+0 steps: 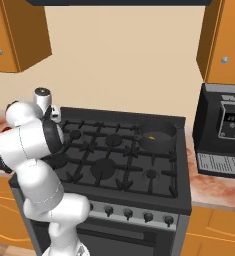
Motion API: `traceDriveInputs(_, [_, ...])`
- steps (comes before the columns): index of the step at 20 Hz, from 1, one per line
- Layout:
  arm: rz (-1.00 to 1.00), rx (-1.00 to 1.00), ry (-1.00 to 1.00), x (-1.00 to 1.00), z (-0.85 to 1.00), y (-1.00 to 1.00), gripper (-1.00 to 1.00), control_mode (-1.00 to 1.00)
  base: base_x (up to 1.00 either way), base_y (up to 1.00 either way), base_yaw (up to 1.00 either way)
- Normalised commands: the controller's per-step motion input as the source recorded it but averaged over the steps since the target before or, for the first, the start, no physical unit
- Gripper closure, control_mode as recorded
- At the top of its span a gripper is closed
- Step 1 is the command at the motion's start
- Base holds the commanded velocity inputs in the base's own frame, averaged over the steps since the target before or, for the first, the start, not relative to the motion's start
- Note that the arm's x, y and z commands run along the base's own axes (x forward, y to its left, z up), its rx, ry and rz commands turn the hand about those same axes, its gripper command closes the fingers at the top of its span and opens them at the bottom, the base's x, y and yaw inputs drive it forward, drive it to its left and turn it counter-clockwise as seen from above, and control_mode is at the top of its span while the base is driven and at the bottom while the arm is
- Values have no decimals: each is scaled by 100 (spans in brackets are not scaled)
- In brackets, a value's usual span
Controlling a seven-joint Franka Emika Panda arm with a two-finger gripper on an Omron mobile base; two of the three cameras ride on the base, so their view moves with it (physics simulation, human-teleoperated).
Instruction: Put the lemon and tomato in the pot. Retrieve the spatula and lightly stir the vegetables in the pot.
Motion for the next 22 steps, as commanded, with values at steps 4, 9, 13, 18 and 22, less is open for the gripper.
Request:
traceDriveInputs(4, [15,-5,-16,0,-17,100,-100,-100,0,0,0])
traceDriveInputs(9, [-1,-9,-7,21,-5,83,-100,-100,0,0,0])
traceDriveInputs(13, [-6,-4,1,17,2,55,-100,-100,0,0,0])
traceDriveInputs(18, [0,5,12,3,4,0,-100,-100,0,0,0])
traceDriveInputs(22, [2,3,15,0,0,3,-100,-100,0,0,0])
